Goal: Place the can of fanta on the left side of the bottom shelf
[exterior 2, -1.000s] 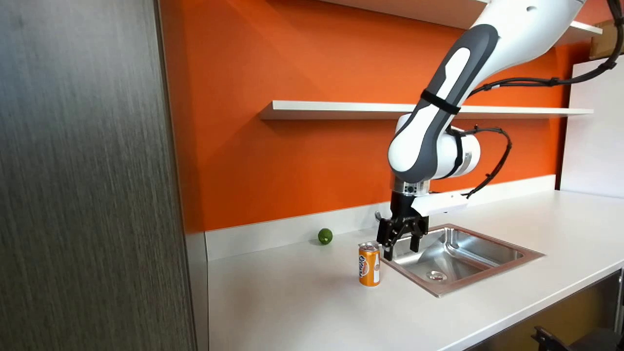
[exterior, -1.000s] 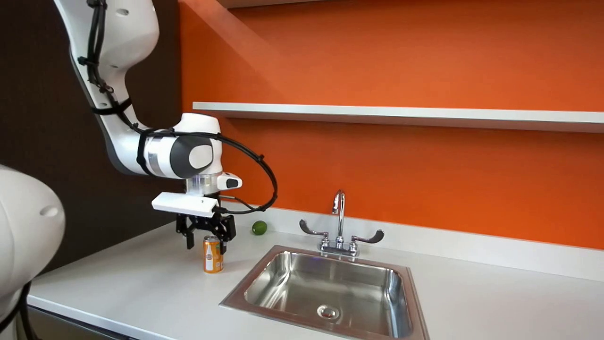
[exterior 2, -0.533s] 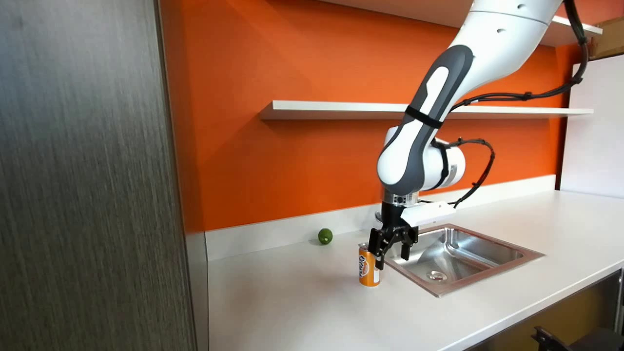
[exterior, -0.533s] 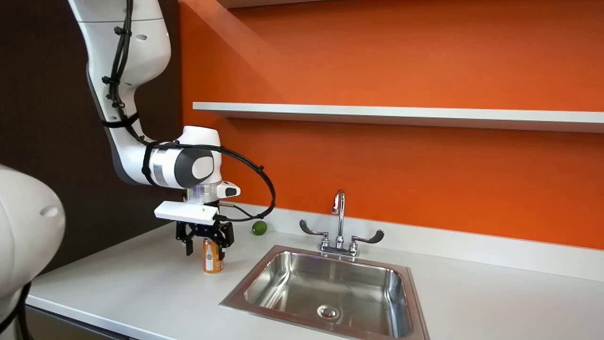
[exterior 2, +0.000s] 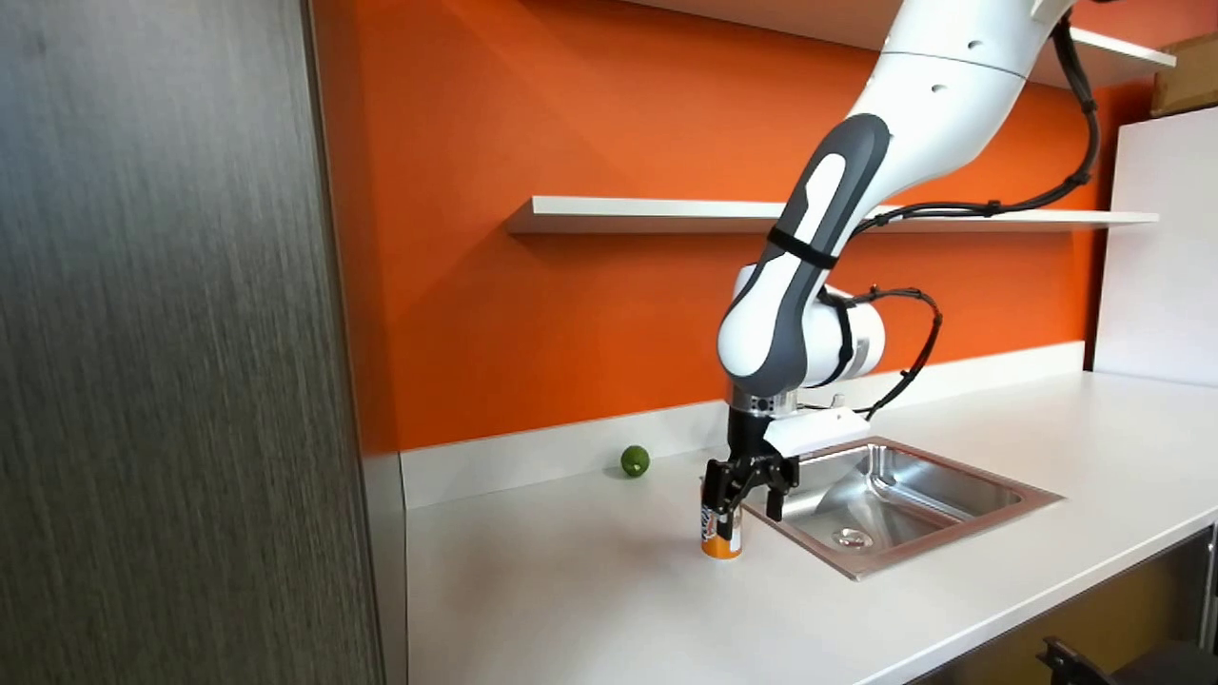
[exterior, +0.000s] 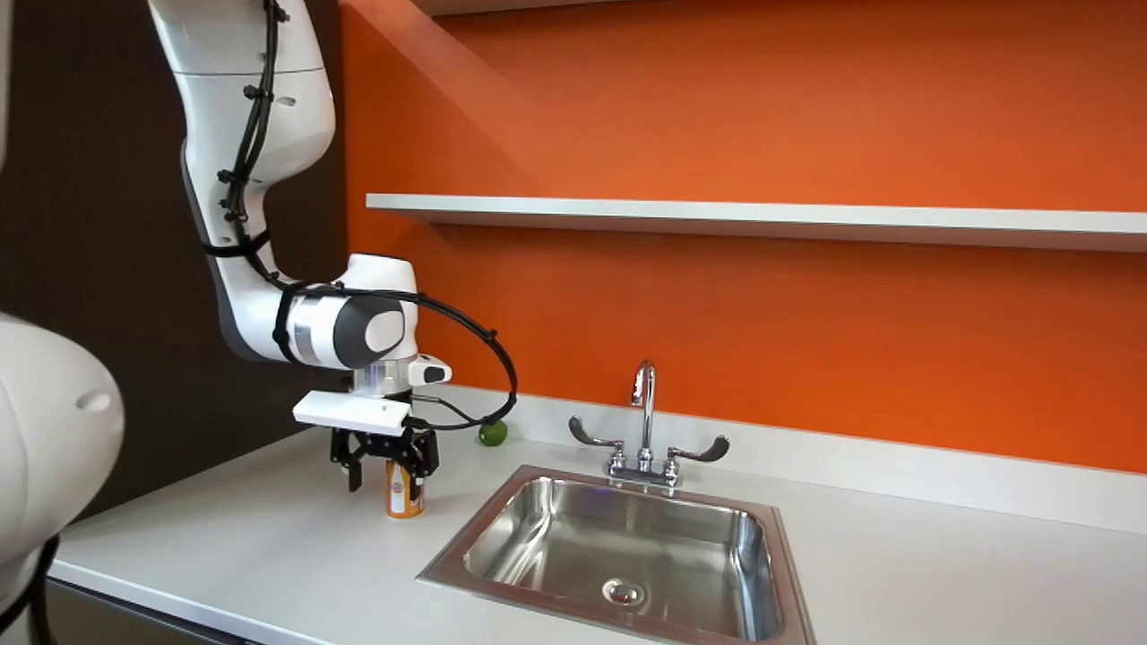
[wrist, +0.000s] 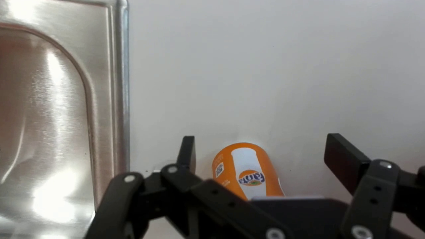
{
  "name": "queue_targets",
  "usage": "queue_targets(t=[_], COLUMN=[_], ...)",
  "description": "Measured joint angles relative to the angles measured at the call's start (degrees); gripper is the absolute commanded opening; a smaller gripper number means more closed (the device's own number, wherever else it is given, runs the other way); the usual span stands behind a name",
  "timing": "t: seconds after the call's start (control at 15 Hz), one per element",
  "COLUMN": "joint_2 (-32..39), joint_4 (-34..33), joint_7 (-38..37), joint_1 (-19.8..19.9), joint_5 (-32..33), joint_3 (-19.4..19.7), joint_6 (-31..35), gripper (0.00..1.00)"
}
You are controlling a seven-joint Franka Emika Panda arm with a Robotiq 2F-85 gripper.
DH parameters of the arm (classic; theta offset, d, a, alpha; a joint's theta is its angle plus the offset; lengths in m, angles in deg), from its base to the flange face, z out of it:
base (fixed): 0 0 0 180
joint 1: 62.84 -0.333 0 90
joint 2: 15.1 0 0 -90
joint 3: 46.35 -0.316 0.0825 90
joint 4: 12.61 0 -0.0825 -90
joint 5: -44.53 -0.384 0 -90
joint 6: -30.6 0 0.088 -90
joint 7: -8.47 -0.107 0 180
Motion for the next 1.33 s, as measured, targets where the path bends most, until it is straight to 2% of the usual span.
queue_targets(t=[1.33], joint_2=[3.19], joint_4=[-0.54], joint_7=[-4.74], joint_1=[0.03], joint_5=[0.01], joint_3=[0.08], joint_6=[12.93], gripper=[1.00])
